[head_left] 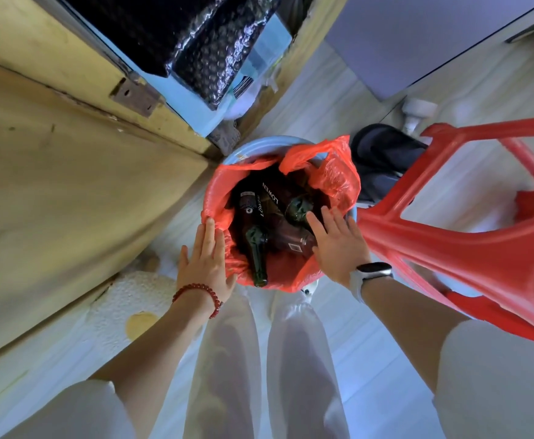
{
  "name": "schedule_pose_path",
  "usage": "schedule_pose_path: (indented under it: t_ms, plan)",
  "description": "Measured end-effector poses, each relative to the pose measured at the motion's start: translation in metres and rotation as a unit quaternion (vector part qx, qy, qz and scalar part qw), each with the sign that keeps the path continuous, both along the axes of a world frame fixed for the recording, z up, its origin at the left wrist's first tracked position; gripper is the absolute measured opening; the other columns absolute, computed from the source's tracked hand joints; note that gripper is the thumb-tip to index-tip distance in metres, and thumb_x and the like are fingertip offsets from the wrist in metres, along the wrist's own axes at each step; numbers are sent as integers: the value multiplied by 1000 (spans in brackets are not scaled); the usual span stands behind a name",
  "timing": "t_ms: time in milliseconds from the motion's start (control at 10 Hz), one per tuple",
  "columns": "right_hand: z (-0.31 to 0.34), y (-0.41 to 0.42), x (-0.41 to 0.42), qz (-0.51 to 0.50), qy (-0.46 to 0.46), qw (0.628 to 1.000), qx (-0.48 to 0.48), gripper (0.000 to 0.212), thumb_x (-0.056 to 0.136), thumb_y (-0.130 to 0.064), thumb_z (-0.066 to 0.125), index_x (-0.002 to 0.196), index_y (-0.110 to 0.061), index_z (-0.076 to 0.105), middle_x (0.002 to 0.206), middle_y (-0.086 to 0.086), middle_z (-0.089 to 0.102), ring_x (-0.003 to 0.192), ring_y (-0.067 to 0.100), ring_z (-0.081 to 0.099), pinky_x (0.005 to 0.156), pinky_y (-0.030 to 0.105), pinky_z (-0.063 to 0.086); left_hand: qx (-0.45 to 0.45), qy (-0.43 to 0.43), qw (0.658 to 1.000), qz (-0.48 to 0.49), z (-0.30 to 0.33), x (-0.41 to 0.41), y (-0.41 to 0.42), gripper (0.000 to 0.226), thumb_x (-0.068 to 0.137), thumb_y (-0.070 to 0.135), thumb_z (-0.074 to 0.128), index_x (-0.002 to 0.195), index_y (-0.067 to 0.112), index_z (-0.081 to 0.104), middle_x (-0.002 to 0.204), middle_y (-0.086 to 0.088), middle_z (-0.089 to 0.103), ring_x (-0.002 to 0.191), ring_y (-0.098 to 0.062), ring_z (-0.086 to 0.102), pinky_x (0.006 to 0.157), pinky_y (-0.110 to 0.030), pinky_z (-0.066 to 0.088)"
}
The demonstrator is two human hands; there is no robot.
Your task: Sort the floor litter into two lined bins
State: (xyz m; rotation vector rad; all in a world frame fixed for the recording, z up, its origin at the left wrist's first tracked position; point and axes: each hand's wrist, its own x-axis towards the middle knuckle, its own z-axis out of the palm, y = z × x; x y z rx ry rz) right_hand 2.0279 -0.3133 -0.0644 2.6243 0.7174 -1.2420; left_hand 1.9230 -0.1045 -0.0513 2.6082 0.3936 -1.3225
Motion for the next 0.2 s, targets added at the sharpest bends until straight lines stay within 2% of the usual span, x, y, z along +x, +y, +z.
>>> schedule_pose_path:
  t_ms: [100, 200]
  plan:
    - [28, 15, 8, -31, 25, 999, -14, 58, 98, -29, 32, 148, -16, 7, 157, 9, 5, 144, 29, -3, 115, 50, 2, -34, -34, 998, 48, 20, 14, 1, 69, 93, 37, 45, 147, 19, 6, 156, -7, -8, 145, -22, -5, 116, -42, 13]
    - [62, 31, 10, -63, 11, 997, 41, 54, 95, -26, 38, 144, -15, 20, 151, 6, 25, 141, 26, 16, 115, 44, 13, -55, -83, 994, 44, 45, 24, 3, 61, 92, 31, 44, 146, 20, 17, 155, -7, 11, 143, -23, 12, 114, -40, 20]
